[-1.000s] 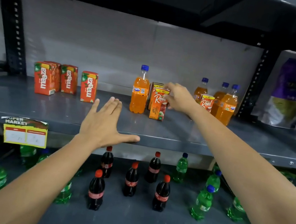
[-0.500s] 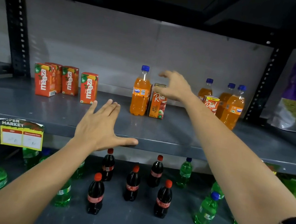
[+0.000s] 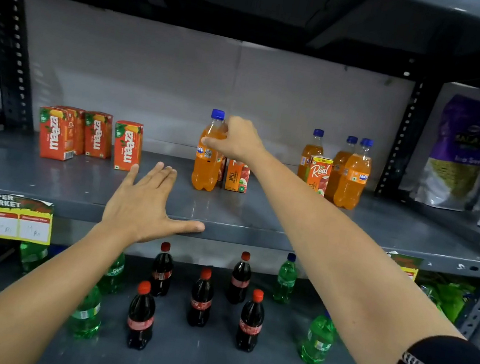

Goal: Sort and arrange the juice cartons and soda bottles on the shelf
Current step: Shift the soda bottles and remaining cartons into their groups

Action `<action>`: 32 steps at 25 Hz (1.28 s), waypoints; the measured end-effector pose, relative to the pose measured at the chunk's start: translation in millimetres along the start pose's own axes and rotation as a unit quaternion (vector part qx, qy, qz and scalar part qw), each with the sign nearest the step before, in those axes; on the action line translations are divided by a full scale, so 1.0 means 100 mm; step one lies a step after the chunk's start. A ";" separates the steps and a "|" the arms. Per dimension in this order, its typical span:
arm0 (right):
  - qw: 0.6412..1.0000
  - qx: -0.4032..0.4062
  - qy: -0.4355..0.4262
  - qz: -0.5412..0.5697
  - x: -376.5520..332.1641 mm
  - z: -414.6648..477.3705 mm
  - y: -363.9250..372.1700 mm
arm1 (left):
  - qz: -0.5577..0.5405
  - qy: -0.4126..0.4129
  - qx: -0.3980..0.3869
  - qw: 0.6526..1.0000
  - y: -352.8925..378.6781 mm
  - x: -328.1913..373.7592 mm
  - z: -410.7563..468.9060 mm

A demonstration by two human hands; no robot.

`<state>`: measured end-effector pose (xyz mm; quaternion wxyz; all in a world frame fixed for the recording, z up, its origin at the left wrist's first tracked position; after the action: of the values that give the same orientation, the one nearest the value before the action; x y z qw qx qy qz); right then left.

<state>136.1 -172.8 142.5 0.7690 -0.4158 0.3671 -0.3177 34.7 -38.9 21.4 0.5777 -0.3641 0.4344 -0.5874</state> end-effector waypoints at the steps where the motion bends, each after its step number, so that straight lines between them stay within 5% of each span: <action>1: 1.000 -0.001 -0.005 -0.002 0.03 -0.05 -0.04 | 0.002 0.000 -0.003 1.000 0.00 0.01 -0.01; 7: 0.998 -0.056 0.018 -0.010 0.51 -0.33 -0.41 | 0.006 0.026 -0.012 1.000 0.01 0.43 0.03; 13: 0.994 -0.032 0.075 -0.066 1.11 -0.35 -0.66 | 0.002 0.048 -0.037 0.998 -0.03 1.15 0.41; 24: 0.993 0.032 0.089 -0.075 1.68 -0.26 -0.85 | -0.038 0.053 0.001 0.998 0.03 1.15 0.45; 28: 0.966 -0.070 0.075 -0.236 1.85 -0.38 -0.71 | -0.020 0.061 0.044 0.997 -0.03 1.18 0.33; 32: 0.961 -0.104 0.069 -0.246 1.83 -0.49 -0.64 | 0.026 0.066 0.061 0.996 0.01 1.09 0.12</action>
<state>180.7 -366.9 124.4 0.5922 -0.5485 0.3367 -0.4849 39.2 -148.2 16.8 0.5837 -0.2775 0.4445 -0.6203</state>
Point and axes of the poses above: each hand's wrist, its own z-axis towards the middle knuckle, its own y-axis out of the palm, x = y × z, the point moved 6 cm from there along z, towards the middle knuckle, and after that the axes turned 11 degrees about -x, right-handed, at the moved point
